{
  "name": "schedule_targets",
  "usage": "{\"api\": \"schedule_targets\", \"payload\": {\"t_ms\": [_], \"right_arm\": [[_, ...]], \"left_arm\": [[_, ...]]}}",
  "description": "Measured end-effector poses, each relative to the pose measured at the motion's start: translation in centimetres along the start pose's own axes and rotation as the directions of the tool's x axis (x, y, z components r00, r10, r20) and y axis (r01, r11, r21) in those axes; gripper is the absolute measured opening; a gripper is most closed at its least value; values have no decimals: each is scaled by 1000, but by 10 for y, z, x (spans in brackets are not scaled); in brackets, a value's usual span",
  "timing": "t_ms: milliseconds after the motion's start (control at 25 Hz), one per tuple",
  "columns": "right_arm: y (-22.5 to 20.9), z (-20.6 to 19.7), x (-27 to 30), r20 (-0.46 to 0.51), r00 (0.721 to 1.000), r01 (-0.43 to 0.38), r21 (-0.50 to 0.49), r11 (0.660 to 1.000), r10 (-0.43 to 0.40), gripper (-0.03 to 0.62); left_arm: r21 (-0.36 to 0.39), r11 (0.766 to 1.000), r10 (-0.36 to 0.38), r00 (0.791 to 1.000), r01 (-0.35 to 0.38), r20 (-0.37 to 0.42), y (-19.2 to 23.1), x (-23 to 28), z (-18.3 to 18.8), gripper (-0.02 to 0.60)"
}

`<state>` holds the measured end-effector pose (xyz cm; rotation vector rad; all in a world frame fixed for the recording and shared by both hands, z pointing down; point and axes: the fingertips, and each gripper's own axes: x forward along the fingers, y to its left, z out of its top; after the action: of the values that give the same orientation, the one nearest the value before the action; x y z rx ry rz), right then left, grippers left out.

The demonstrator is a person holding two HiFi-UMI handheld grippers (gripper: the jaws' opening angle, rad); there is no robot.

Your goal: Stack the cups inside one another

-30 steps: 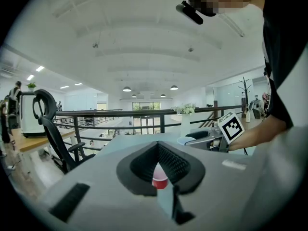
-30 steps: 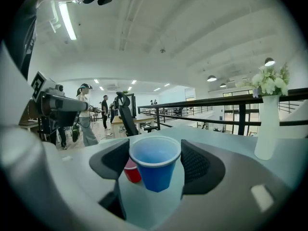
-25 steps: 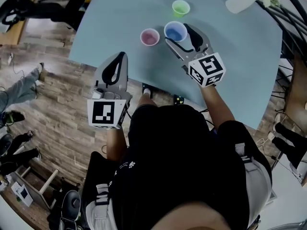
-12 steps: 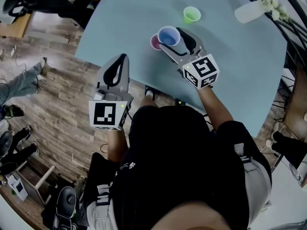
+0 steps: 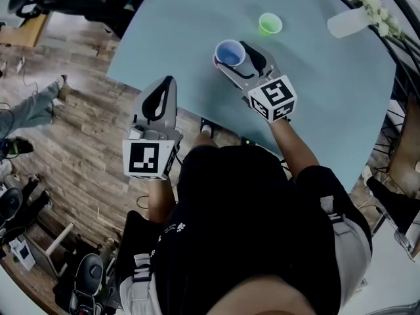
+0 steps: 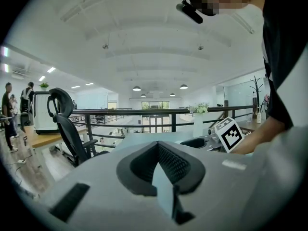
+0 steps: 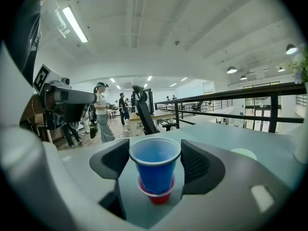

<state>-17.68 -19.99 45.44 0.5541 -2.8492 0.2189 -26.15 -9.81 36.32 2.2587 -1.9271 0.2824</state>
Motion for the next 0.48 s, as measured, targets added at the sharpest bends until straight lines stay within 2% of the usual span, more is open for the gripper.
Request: {"api": "schedule_targets", "payload": {"t_ms": [480], "right_arm": [[1, -25, 14, -68, 997, -19, 1, 1000, 19, 328]], "left_arm": [[-2, 1000, 19, 1000, -19, -5, 9, -1, -2, -9]]}}
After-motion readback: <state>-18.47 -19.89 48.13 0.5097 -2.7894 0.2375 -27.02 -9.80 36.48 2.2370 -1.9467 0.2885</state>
